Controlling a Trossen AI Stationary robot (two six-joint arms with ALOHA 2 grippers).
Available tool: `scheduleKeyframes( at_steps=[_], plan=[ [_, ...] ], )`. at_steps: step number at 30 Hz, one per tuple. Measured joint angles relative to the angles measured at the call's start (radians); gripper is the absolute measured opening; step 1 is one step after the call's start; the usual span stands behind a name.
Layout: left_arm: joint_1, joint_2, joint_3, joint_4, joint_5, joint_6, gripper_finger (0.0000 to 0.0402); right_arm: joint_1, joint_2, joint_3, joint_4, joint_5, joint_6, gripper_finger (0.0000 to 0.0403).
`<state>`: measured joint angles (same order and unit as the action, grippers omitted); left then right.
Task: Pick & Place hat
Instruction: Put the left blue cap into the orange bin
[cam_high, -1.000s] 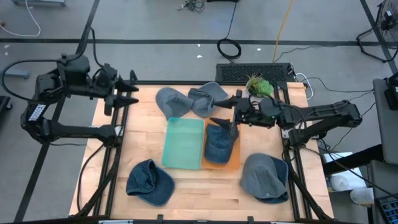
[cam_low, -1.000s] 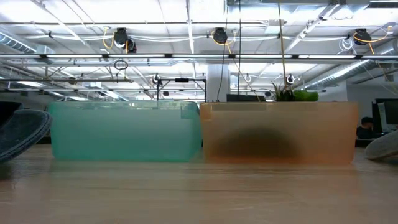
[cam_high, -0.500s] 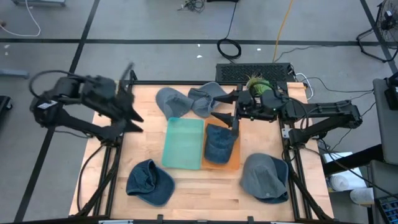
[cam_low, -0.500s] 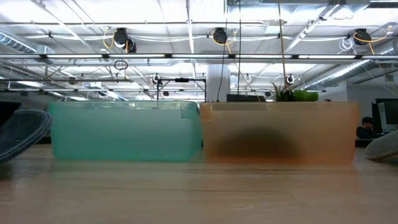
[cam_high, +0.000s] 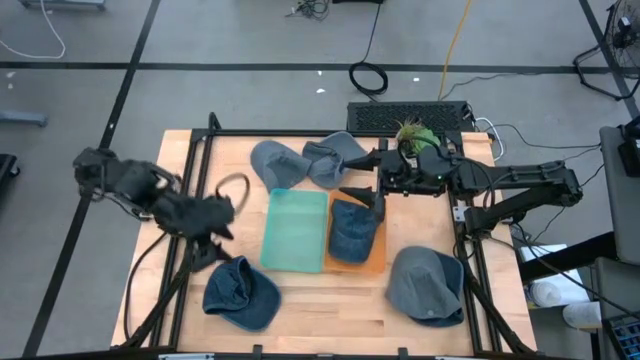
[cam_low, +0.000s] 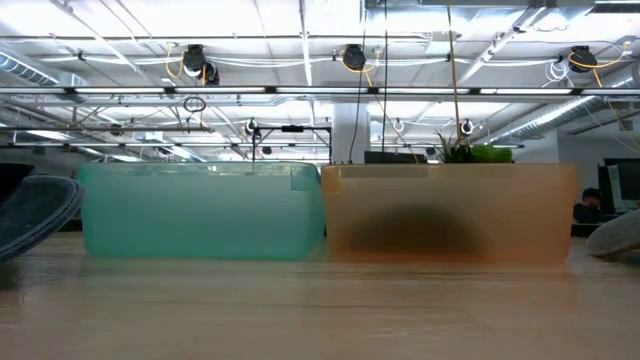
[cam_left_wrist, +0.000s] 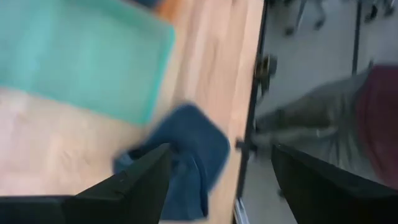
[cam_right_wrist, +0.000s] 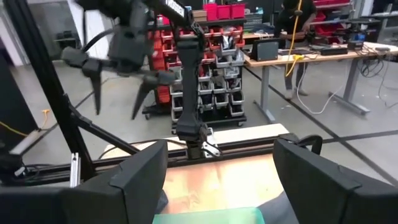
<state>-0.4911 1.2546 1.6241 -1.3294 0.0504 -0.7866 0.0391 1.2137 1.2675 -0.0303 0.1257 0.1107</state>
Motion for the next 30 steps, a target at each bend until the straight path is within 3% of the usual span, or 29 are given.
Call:
scheduleKeyframes(
  at_steps=[12, 22, 30],
  plan=[
    [-0.277, 0.254, 0.0, -0.006, 0.14, 0.008, 0.0285, 0.0, 0.0, 0.0, 0.002, 0.006, -0.024, 0.0282],
    [-0.406, 0.438, 0.0, 0.003, 0.07, 0.021, 0.0285, 0.0, 0.0, 0.0, 0.003, 0.06, -0.056, 0.0282],
    [-0.425, 0.531, 0.0, 0.029, 0.062, 0.007, 0.0285, 0.002, 0.0, 0.0, 0.003, 0.058, -0.073, 0.0281]
  ],
)
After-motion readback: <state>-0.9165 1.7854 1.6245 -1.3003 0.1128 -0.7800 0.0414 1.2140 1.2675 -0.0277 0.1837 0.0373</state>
